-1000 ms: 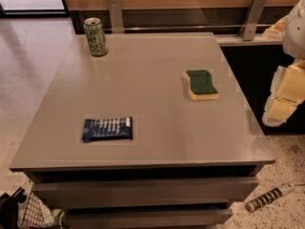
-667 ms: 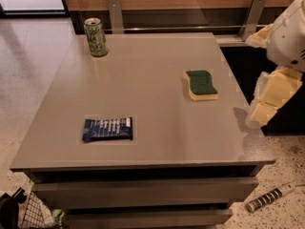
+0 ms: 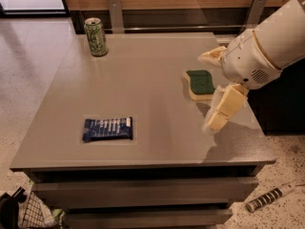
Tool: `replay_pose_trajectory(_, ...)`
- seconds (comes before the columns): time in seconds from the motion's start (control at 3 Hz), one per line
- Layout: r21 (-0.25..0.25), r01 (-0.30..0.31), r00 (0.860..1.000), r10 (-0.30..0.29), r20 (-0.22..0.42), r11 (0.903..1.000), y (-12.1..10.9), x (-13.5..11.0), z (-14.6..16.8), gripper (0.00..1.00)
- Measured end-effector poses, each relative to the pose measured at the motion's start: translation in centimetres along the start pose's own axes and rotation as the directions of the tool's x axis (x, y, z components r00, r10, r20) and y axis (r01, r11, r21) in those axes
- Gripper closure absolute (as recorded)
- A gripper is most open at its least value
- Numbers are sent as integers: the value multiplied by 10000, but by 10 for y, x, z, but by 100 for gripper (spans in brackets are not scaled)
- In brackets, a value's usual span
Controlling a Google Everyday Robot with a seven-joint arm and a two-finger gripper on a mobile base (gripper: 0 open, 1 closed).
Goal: Move rxbar blueberry near green can
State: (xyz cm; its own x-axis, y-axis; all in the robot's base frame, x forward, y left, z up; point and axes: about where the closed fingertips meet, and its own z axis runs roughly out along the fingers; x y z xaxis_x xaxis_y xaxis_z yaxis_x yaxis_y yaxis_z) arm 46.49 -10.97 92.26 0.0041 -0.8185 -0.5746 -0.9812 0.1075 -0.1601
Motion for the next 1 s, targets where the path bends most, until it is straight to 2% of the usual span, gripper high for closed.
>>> replay_pose_trajectory(0.33, -193, -60, 9819, 95, 1894, 9998, 9, -14, 27, 0)
replay_pose_trajectory(0.67, 59, -228, 9476, 197, 3187, 9997, 20, -21, 37, 0)
replay_pose_trajectory(1.0, 139, -221, 9383, 160, 3454, 9997, 22, -26, 36, 0)
